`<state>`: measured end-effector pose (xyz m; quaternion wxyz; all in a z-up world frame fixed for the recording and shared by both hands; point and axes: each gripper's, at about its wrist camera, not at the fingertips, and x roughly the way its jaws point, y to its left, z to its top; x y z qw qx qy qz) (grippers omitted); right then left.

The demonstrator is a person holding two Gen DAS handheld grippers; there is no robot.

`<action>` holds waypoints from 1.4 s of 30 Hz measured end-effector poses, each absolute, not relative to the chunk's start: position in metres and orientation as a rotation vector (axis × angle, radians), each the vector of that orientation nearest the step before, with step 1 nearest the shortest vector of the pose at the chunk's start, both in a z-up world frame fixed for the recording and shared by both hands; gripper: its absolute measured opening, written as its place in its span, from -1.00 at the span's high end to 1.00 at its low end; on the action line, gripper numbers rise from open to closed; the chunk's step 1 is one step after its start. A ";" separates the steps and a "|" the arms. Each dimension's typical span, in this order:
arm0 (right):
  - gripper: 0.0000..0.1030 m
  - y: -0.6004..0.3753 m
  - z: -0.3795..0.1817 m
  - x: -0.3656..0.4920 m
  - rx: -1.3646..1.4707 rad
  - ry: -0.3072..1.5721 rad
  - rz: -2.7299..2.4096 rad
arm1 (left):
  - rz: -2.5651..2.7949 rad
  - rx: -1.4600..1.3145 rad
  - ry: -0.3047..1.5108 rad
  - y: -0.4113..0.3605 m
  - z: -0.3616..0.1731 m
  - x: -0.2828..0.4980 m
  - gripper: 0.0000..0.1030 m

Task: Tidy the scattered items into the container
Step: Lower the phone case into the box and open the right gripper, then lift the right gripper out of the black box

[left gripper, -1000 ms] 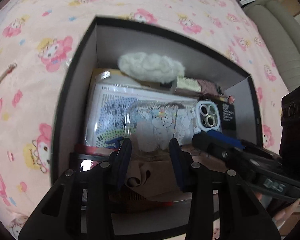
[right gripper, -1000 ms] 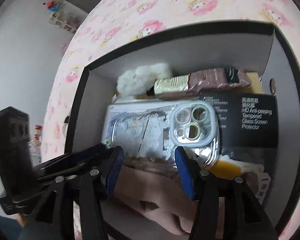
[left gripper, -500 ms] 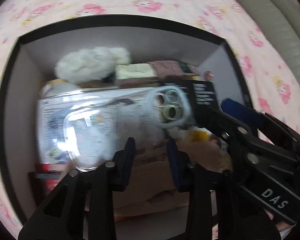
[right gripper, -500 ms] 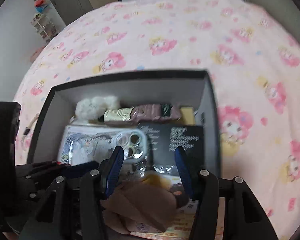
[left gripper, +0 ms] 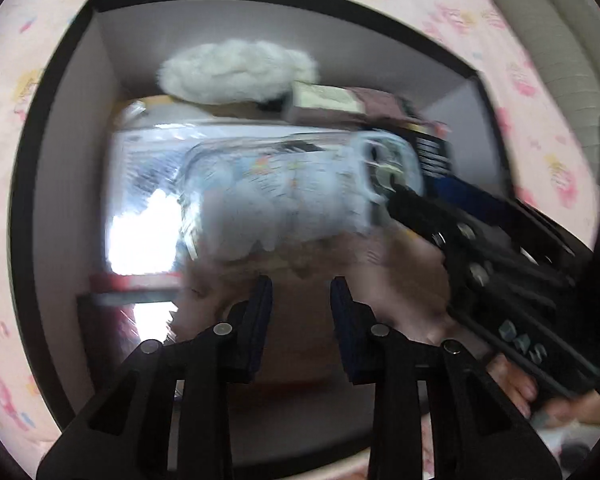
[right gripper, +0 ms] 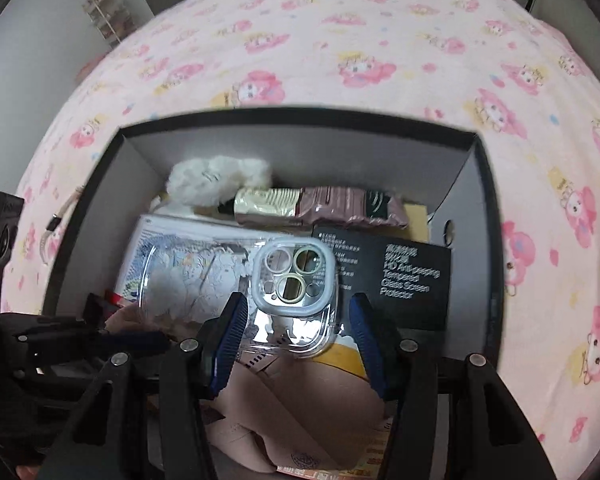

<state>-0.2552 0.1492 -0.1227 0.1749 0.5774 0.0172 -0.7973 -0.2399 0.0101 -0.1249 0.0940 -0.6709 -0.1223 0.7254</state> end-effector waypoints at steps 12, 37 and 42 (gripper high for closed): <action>0.02 0.148 -0.132 -0.273 1.694 -0.099 -2.215 | 2.368 -1.801 -0.520 -0.039 -0.088 -0.244 0.46; 0.00 0.175 -0.093 -0.263 1.521 -0.064 -2.462 | 2.128 -1.821 -0.387 0.056 -0.143 -0.263 0.71; 0.00 0.176 -0.103 -0.269 1.563 -0.112 -2.412 | 2.083 -1.751 -0.548 0.030 -0.133 -0.257 0.58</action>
